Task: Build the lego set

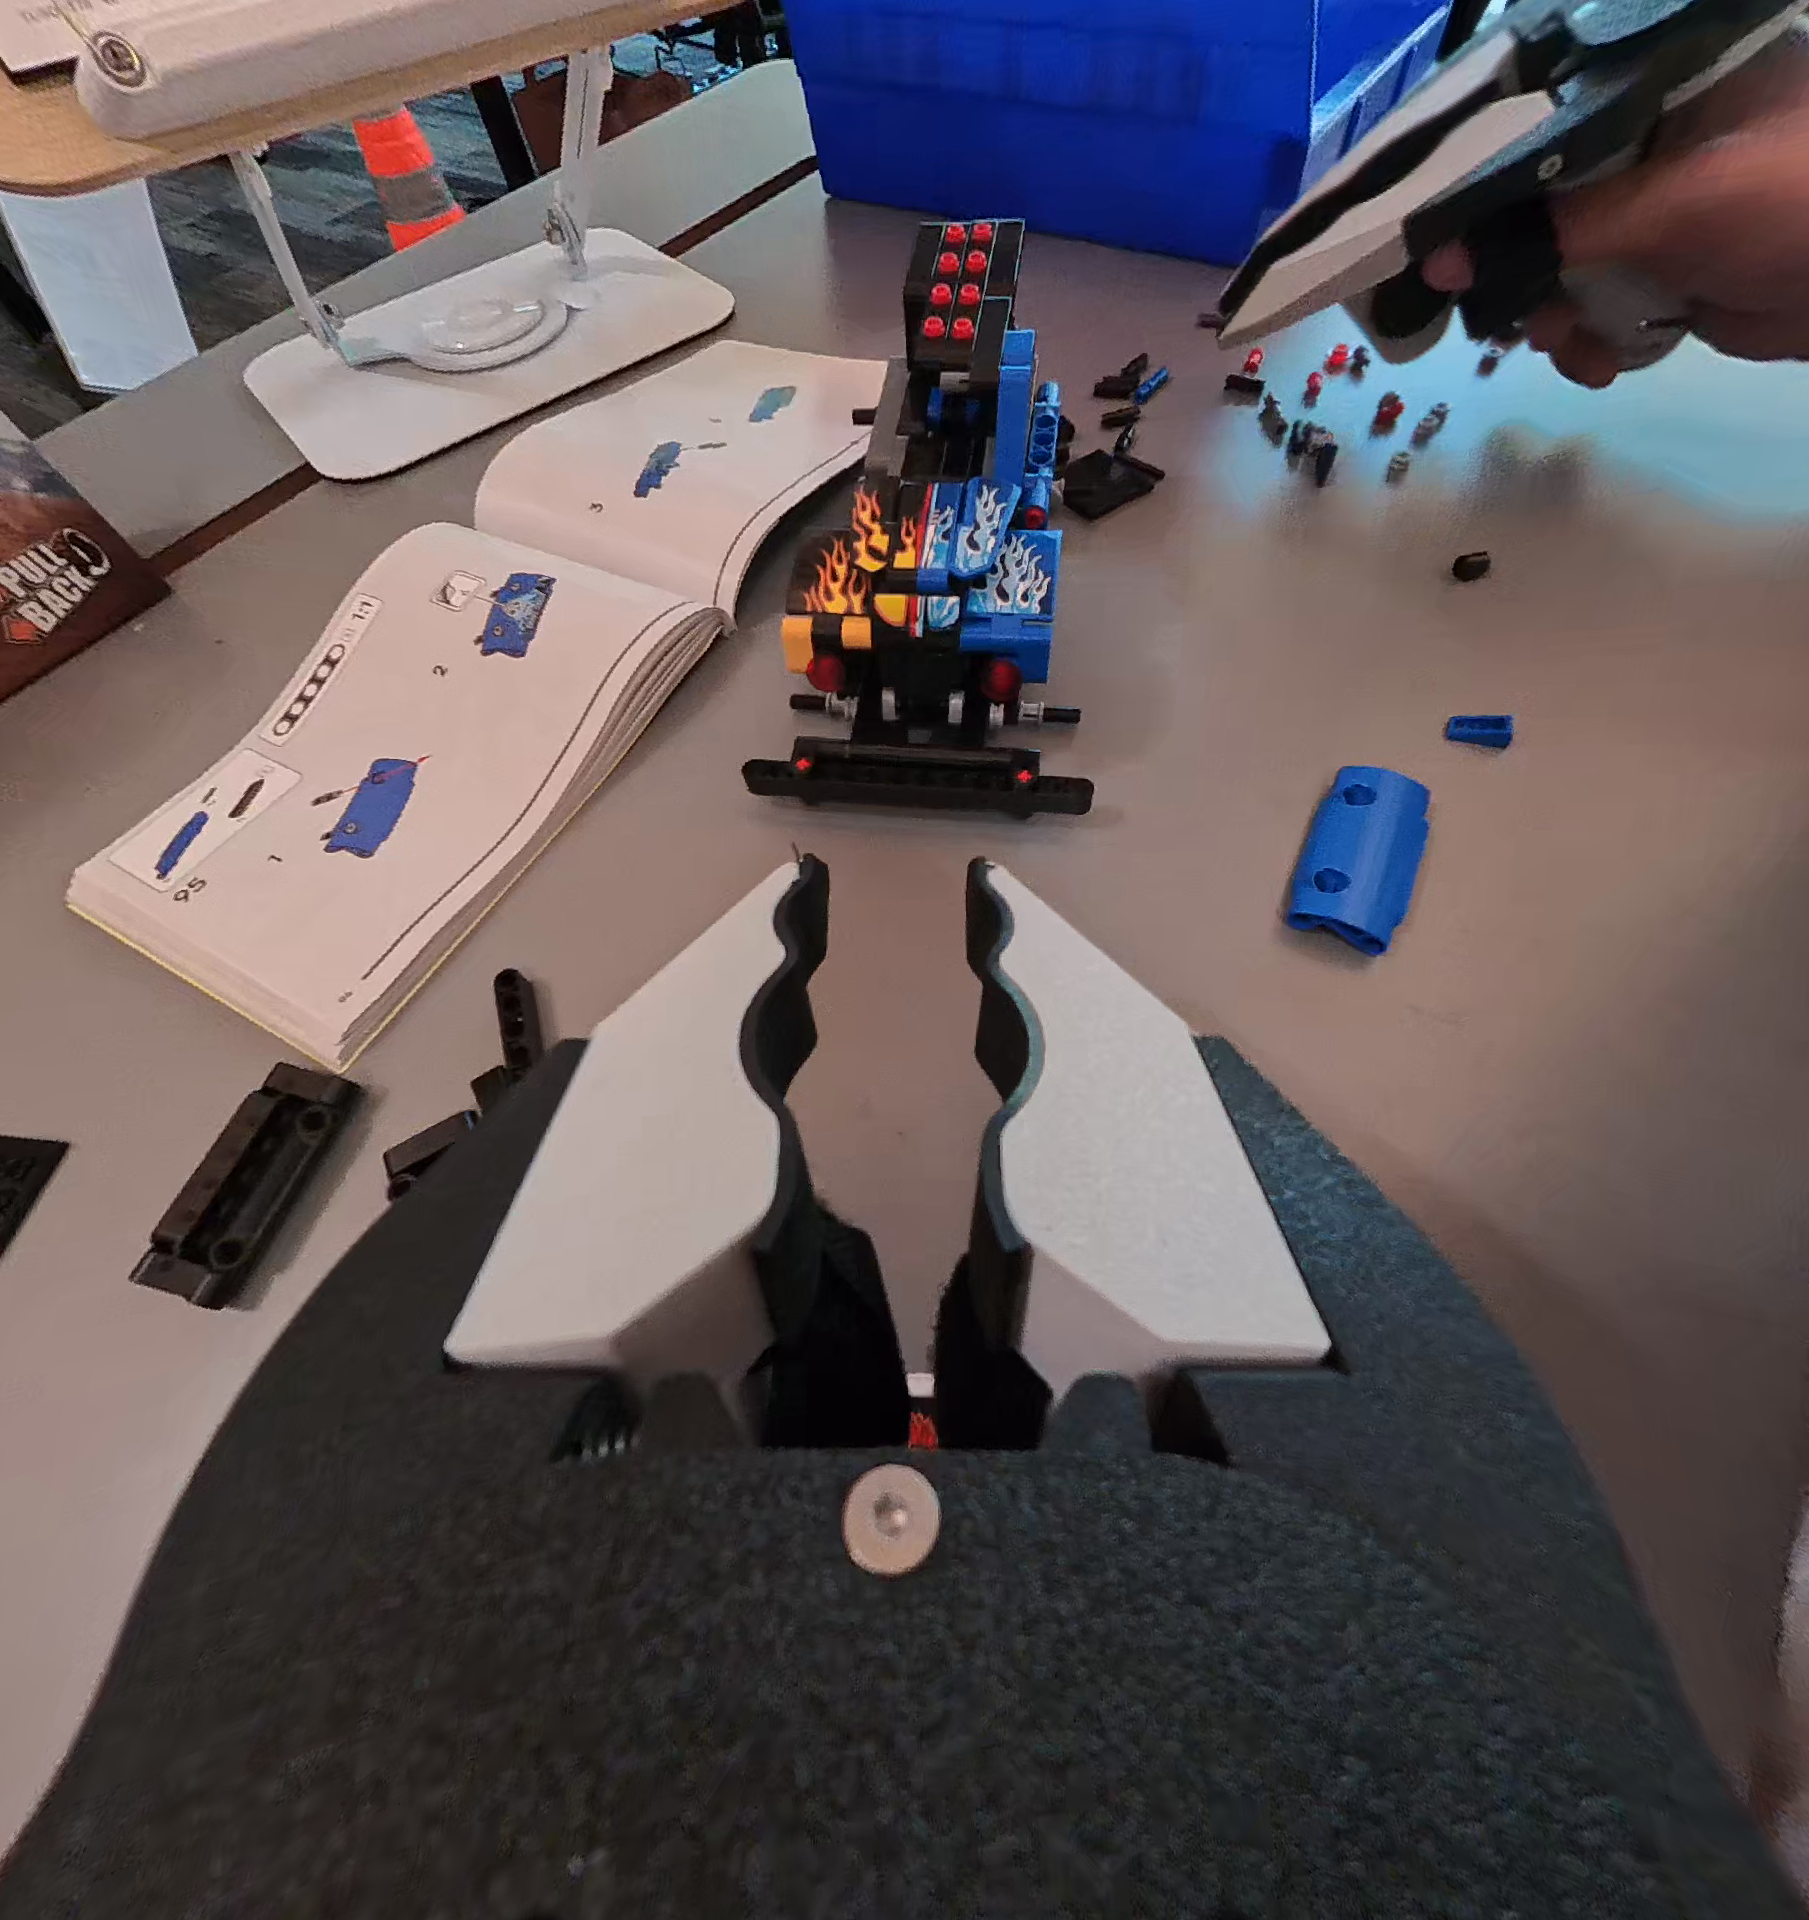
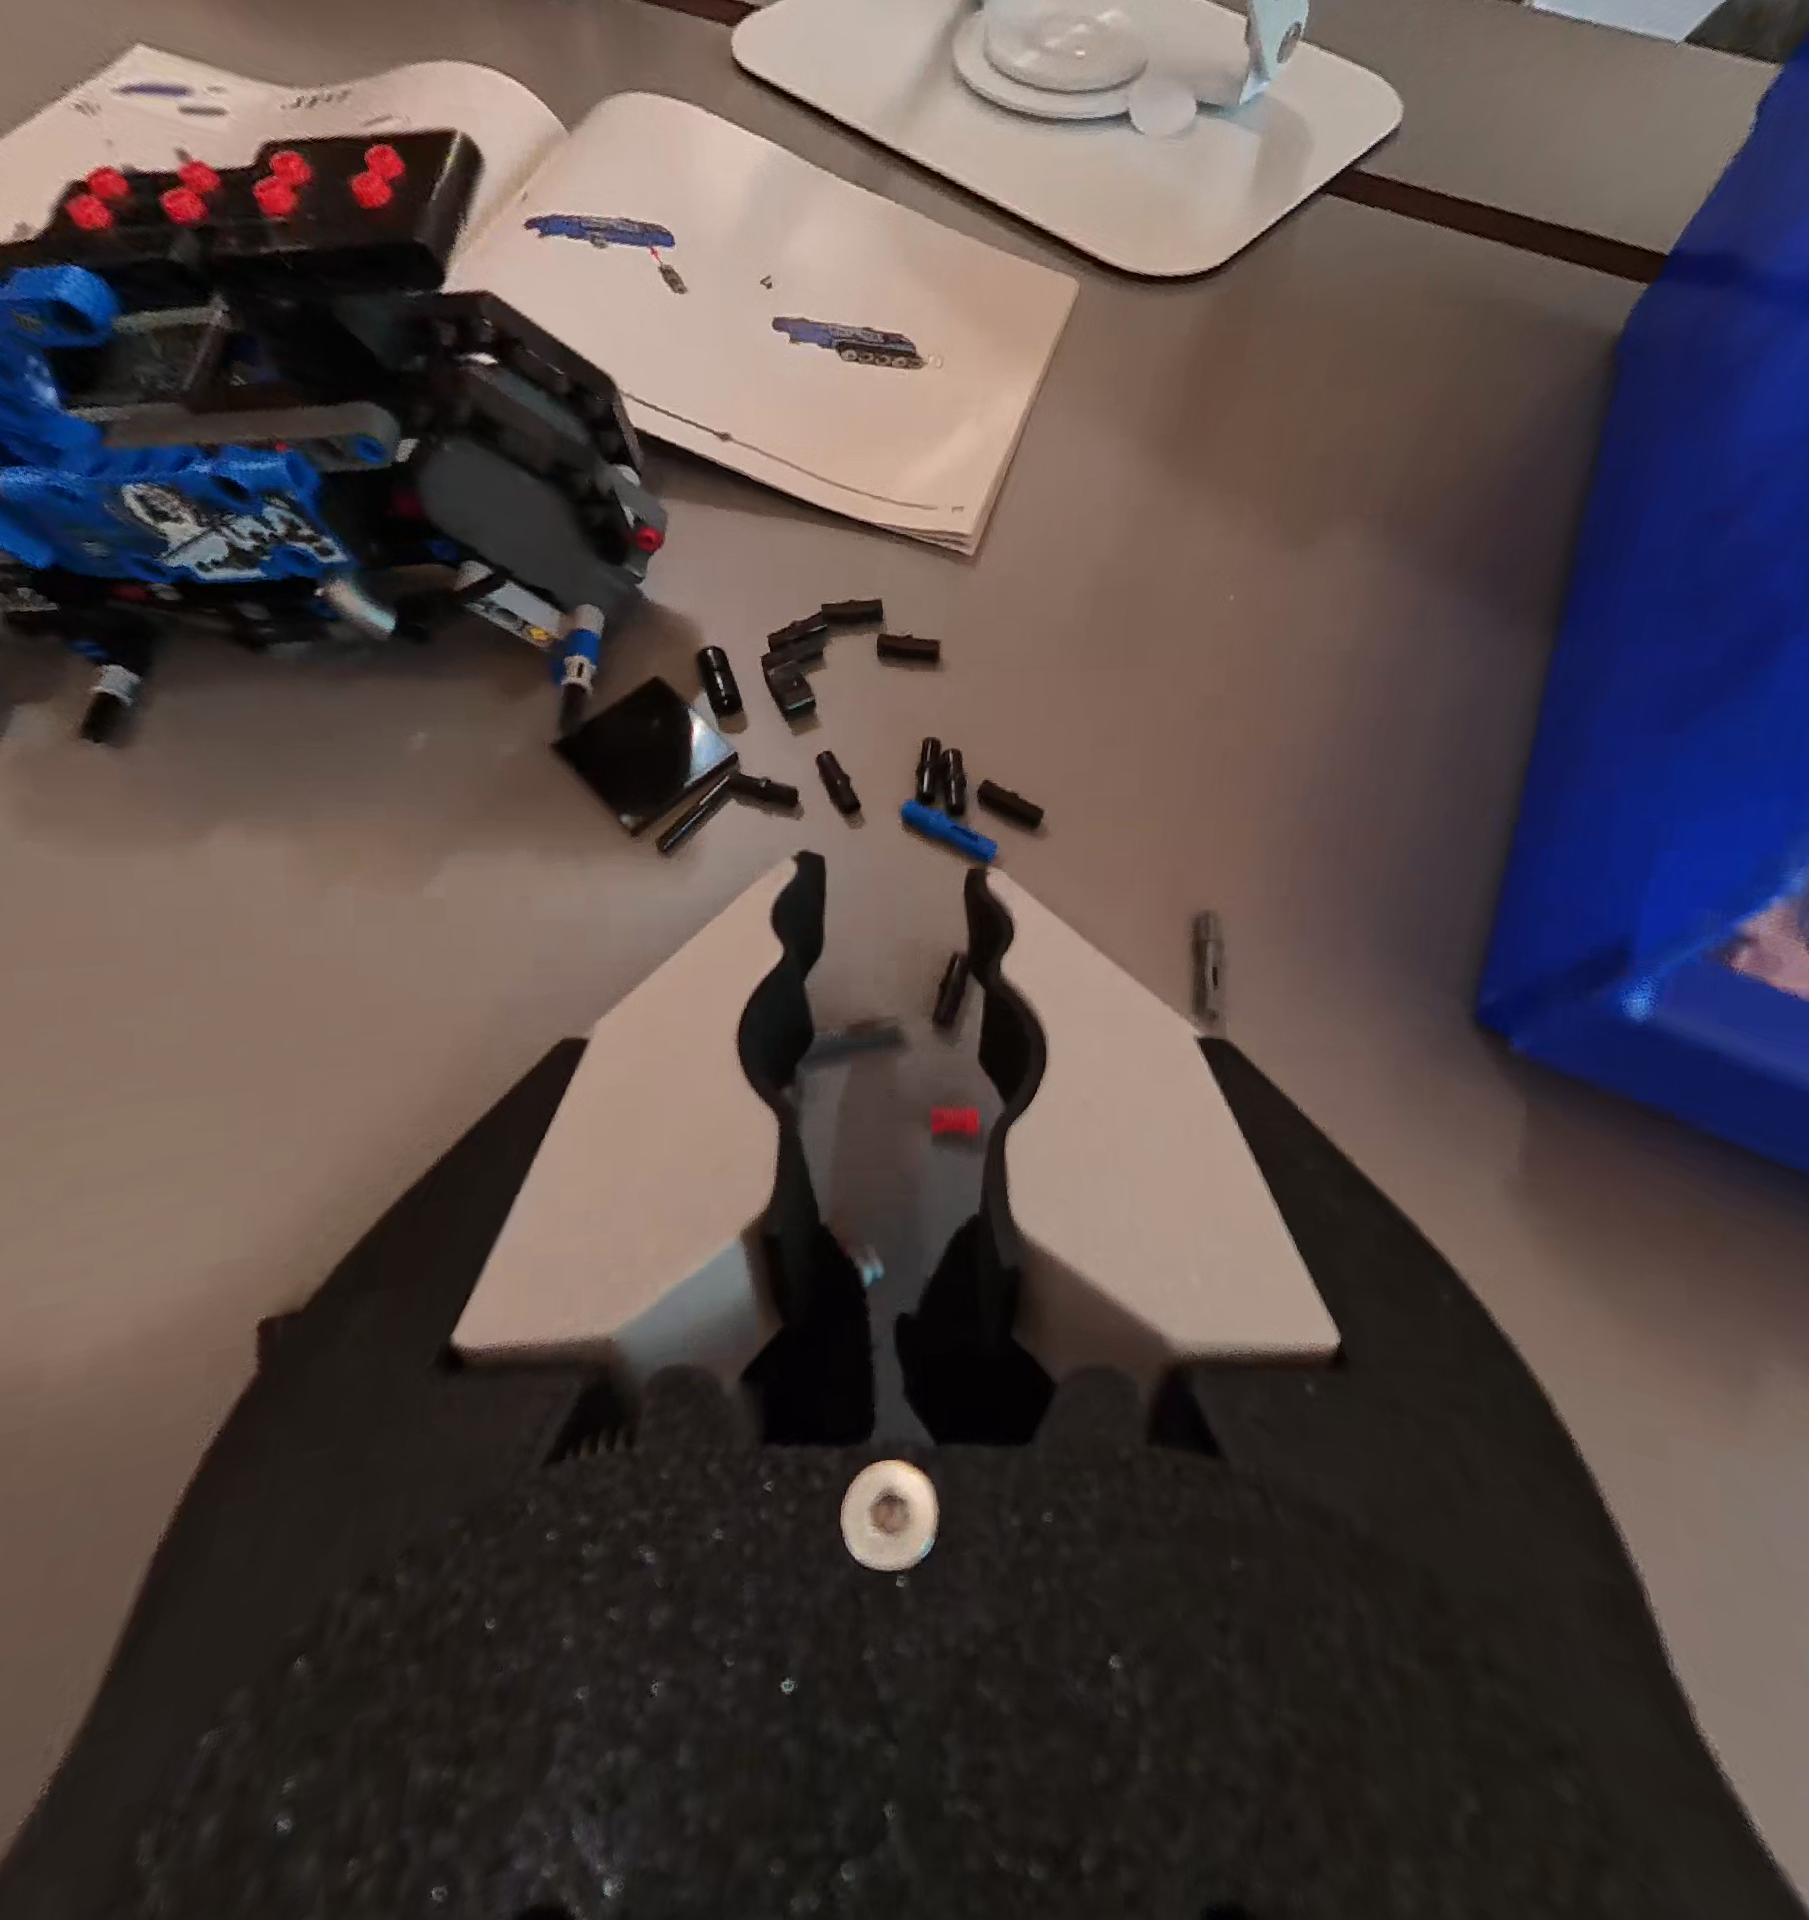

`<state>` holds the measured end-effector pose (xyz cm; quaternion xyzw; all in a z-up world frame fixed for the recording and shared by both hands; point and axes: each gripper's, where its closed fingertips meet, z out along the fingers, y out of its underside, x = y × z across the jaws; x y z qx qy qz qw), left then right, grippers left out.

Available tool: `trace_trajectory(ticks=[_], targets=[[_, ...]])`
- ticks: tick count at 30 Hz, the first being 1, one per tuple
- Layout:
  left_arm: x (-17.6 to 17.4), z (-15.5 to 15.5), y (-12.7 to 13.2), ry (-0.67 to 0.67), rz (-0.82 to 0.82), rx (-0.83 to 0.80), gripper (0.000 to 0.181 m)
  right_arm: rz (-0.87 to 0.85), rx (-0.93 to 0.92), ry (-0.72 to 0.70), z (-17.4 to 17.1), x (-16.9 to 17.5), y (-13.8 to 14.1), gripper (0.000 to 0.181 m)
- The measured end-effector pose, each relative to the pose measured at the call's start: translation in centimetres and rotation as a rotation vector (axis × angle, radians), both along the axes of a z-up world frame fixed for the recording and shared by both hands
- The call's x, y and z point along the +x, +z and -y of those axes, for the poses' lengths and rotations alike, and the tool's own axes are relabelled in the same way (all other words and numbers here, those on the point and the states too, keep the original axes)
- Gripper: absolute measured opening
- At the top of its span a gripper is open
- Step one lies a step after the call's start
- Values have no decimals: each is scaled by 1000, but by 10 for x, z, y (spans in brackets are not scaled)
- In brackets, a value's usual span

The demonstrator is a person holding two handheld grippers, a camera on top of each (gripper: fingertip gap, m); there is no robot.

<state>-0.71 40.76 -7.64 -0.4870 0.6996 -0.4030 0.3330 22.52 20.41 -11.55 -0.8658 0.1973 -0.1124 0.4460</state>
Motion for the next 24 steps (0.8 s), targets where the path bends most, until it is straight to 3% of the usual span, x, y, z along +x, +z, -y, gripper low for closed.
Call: trace_trajectory(ticks=[6,12,17,19,21,22,24], targets=[[2,1,-7,-11,-13,24,24,-67,-73,169,-36,1,-14,14],[1,-2,-11,-1,-18,1,23,-46,-173,222,-41,6,-29,9],[2,-6,-8,5,-10,-13,22,-54,-173,233,-39,1,-23,4],[2,-7,-6,5,-9,-12,22,-95,-110,330,-43,-28,-5,4],[1,-7,-6,3,-8,-8,22,-146,-84,557,-43,-87,6,4],[1,-7,-6,0,-9,-8,22,-158,-87,648,-41,-115,7,4],[1,-5,-6,-5,-10,-5,22,-124,-161,684,-38,-139,-8,4]])
